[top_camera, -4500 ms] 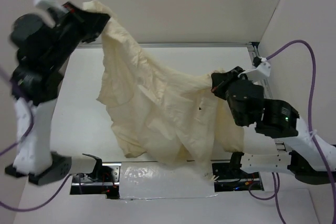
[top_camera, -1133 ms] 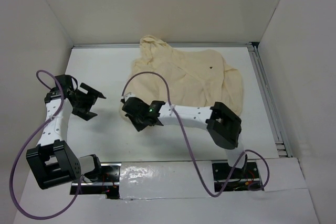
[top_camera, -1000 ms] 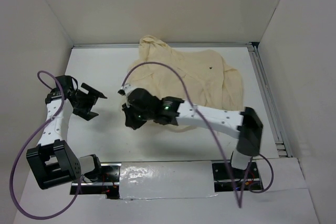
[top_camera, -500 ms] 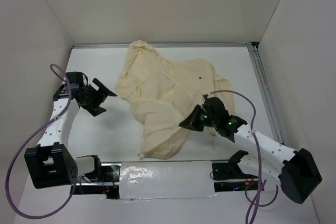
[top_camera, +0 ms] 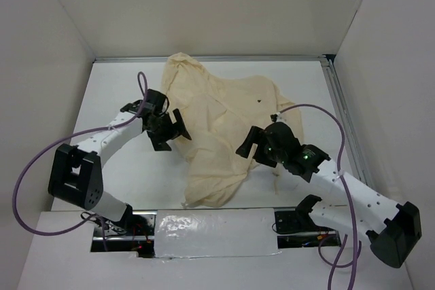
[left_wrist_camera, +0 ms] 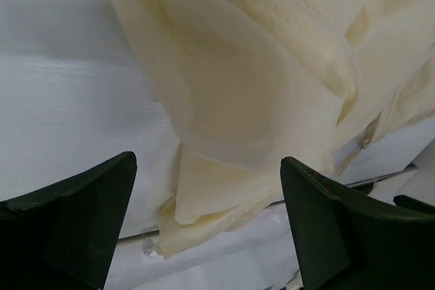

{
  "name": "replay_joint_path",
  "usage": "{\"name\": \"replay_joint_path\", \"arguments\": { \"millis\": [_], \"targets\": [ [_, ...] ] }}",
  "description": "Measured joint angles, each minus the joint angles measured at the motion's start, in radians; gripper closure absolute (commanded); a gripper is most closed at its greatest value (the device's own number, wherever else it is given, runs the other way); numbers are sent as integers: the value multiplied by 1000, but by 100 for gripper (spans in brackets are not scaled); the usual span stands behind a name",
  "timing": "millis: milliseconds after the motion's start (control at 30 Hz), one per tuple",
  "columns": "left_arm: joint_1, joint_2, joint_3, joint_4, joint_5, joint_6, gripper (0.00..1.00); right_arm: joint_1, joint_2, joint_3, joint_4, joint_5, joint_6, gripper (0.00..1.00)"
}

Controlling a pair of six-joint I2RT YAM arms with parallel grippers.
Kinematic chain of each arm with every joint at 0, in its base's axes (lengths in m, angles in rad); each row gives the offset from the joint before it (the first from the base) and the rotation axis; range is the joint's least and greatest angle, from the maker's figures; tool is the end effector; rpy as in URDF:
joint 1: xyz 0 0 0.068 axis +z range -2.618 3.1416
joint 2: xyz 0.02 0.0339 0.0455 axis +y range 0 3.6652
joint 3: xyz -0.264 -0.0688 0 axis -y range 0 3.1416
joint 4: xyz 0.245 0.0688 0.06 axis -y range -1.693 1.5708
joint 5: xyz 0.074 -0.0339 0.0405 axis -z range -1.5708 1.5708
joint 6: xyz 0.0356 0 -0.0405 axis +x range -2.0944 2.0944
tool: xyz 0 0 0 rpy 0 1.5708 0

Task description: Zip up the jacket

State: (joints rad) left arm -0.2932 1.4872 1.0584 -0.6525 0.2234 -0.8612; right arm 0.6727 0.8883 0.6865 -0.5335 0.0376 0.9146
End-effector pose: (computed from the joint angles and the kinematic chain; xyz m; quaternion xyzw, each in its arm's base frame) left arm 0.2819 -0.0933 0.2333 -0.2442 0.9331 -0.2220 0.1428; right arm 0.1469 0.1154 0.2545 0.1178 0.9062 0.2771 0.2967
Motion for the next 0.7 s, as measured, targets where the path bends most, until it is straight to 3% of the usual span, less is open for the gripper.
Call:
{"name": "replay_joint_path", "arguments": {
  "millis": [133, 167, 233, 333, 367, 533, 700],
  "targets": [
    [-58, 72, 2, 50, 15, 22, 2, 39, 101, 37, 6, 62, -65, 8],
    [-62, 105, 7, 57, 15, 24, 15, 39, 131, 43, 5, 77, -79, 9],
    [-62, 188, 34, 60, 9, 27, 26, 41, 193, 66, 0, 97, -106, 12],
    [-56, 316, 107, 65, 0, 53, 72, 63, 288, 122, -6, 141, -156, 15],
    [-54, 352, 138, 67, -2, 55, 100, 78, 319, 146, -5, 157, -175, 17],
    [-23, 517, 346, 66, -39, 100, 100, 174, 479, 277, -13, 248, -246, 22],
    [43, 559, 465, 59, -81, 143, 100, 226, 661, 403, -18, 277, -285, 23]
  ]
}}
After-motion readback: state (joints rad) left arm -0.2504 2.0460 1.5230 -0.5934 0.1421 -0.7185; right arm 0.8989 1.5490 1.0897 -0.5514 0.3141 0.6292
